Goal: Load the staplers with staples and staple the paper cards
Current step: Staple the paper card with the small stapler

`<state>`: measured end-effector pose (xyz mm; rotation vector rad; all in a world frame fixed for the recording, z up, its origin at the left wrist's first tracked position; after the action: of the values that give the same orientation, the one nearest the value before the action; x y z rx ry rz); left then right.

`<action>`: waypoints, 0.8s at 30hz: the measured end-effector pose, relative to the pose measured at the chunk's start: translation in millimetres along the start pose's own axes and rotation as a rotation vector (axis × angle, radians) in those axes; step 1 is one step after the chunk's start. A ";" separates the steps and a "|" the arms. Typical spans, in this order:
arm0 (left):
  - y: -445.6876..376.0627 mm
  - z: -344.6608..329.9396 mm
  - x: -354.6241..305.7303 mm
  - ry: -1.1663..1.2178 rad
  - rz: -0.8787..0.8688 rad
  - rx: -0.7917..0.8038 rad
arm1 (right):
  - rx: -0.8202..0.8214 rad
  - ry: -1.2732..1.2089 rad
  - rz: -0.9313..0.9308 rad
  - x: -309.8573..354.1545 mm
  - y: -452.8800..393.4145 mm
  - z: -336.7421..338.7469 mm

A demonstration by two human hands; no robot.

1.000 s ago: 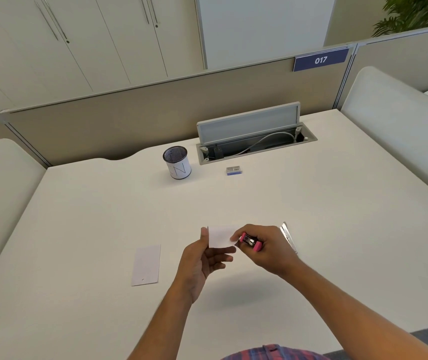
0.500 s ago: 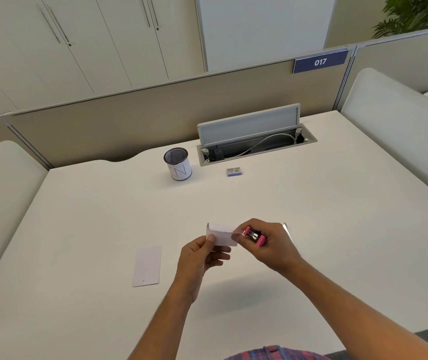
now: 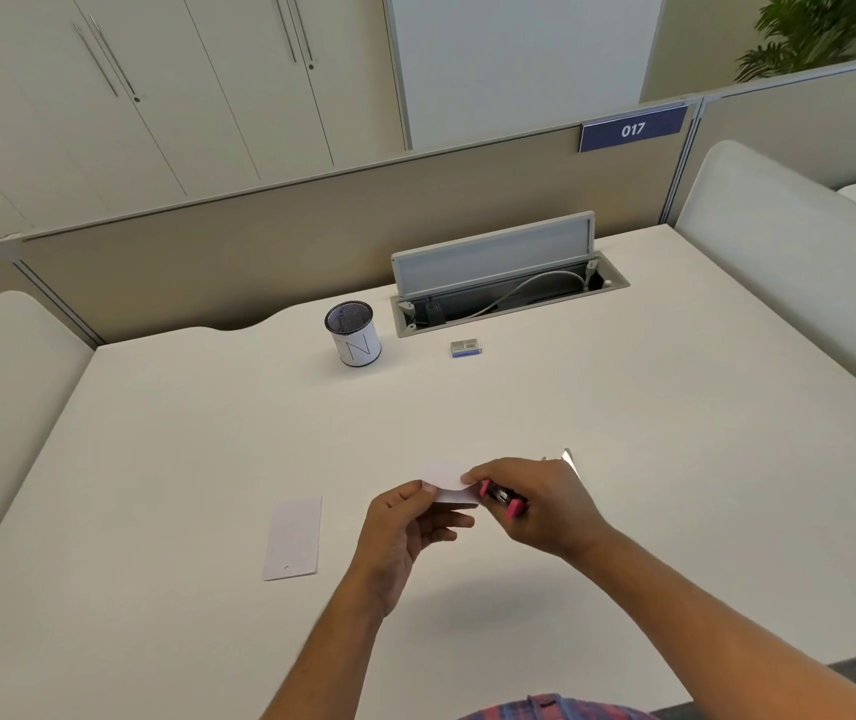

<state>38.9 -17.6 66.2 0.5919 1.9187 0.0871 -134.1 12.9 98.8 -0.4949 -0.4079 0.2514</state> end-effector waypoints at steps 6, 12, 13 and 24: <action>0.1 2.4 -1.1 0.024 -0.026 0.022 | -0.034 -0.017 0.032 6.2 -1.7 6.1; 1.4 0.9 1.6 0.005 0.007 0.028 | 0.027 0.008 0.083 3.6 0.9 -0.3; 1.8 0.1 1.7 -0.002 0.010 0.026 | 0.036 0.023 0.085 2.9 1.5 -2.5; 3.3 7.1 1.9 -0.093 -0.065 -0.088 | -0.006 -0.147 -0.170 -6.8 9.6 -4.4</action>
<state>45.7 -15.4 62.7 0.4667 1.8319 0.1008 -139.5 17.1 88.2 -0.4460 -0.5913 0.1221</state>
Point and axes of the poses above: each hand's wrist, its own y-axis away from the middle knuckle, its own z-axis out of the back of the hand, x = y × z, the point moved 6 cm from there along -y, towards the middle knuckle, and after that the axes turned 13 degrees about y, right-handed, at the moved point
